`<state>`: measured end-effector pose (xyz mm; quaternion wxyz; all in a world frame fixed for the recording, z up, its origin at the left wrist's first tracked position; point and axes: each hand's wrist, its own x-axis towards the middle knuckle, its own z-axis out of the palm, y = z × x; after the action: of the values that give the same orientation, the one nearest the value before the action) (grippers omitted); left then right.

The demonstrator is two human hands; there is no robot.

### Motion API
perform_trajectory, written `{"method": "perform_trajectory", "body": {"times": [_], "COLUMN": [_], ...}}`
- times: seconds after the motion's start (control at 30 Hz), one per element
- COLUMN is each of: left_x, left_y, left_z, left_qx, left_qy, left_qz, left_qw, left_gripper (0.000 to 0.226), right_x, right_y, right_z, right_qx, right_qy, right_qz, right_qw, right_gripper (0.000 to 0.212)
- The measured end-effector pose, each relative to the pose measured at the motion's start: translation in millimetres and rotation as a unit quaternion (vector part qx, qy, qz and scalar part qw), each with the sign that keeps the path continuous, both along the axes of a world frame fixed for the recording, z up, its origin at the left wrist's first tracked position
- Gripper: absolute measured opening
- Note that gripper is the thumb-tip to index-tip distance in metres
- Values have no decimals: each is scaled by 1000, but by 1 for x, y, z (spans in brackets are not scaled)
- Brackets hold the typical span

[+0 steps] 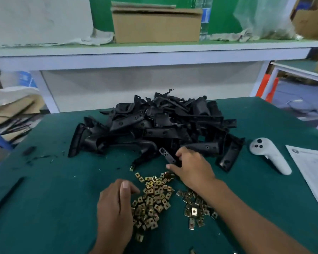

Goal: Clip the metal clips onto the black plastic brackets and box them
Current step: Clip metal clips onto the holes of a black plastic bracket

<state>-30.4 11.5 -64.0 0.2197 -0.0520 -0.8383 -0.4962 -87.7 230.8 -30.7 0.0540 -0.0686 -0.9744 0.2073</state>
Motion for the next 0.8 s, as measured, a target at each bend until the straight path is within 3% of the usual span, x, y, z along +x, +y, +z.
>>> {"method": "perform_trajectory", "body": {"times": [0.07,0.13,0.23,0.3,0.4,0.47,0.53,0.6,0.67,0.8], "left_x": [-1,-3,-3,-3,-3,-3,-2,0,4,13], "left_y": [0,0,0,-1,-2,-2,-2,0,4,7], "left_z": [0,0,0,-1,-1,-1,0,3,6,11], "left_qx": [-2,-3,-13,-15,-11,-6,-2,7,27,26], "left_qy": [11,14,22,25,22,21,24,30,67,170], "left_qz": [-5,-1,2,1,2,1,-1,-8,-24,-58], "left_qw": [1000,1000,1000,1000,1000,1000,1000,1000,997,983], "left_gripper": [48,49,51,50,51,50,50,48,45,82], "right_x": [-7,-8,-4,2,15,23,32,42,51,65], "right_y": [-1,2,12,20,33,42,43,39,30,-1], "right_z": [-3,-4,4,17,40,51,57,54,48,34], "right_qx": [14,-30,-211,-393,-634,-717,-745,-743,-713,-667], "right_qy": [7,17,33,20,25,37,23,-16,-60,-125], "right_qz": [-12,-11,-11,-3,44,98,149,190,224,195], "right_qw": [1000,999,977,919,772,689,649,642,662,708], "right_gripper": [39,27,20,19,23,34,39,38,34,46]}}
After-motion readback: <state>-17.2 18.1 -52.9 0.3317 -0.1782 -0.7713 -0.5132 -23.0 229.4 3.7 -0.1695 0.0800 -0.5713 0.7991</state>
